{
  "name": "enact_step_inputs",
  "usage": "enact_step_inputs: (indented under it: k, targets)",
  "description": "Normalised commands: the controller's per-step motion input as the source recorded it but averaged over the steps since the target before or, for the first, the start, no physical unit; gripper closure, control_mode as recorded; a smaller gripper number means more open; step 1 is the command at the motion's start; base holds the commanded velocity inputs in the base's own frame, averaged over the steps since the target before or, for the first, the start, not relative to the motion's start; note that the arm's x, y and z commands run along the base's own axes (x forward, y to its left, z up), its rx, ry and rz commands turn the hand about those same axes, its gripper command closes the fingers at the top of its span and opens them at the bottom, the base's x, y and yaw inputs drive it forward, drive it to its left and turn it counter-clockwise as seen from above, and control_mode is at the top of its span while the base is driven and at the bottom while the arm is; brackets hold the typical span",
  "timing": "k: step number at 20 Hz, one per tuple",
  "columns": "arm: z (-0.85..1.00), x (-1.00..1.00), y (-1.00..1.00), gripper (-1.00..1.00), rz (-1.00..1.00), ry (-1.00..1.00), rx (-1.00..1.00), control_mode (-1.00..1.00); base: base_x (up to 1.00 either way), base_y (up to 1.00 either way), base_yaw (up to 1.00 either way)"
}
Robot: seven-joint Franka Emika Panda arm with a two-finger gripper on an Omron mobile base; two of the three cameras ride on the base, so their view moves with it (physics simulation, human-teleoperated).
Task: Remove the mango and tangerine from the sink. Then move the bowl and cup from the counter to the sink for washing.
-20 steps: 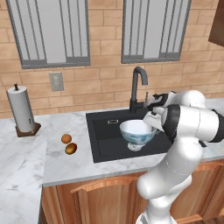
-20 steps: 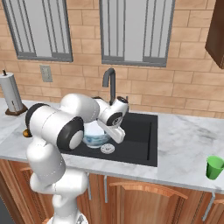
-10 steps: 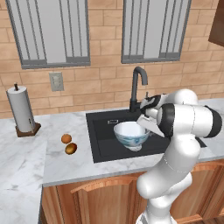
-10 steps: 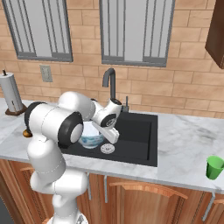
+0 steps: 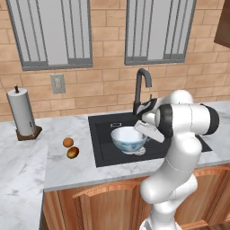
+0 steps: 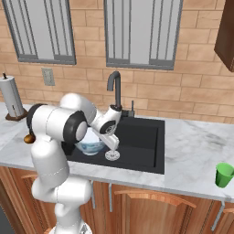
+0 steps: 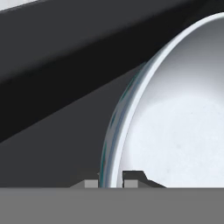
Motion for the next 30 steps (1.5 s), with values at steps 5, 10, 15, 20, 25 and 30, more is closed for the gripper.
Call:
enact_step_inputs:
  k: [5,10,15,20,25,30]
  targets:
    - [-0.21,0.22,0.19,1.00,0.00,0.00,0.00,-1.00,0.00,0.00,0.00]
    - [-0.21,0.24,0.12,1.00,0.00,0.00,0.00,-1.00,0.00,0.00,0.00]
    - [-0.21,0.21,0.07,1.00,0.00,0.00,-0.02,-1.00,0.00,0.00,0.00]
    - [-0.23,0.20,0.08,1.00,0.00,0.00,-0.01,-1.00,0.00,0.00,0.00]
    - [-0.23,0.21,0.10,1.00,0.00,0.00,-0.02,-1.00,0.00,0.00,0.00]
    - [-0.23,0.24,0.05,1.00,0.00,0.00,-0.03,-1.00,0.00,0.00,0.00]
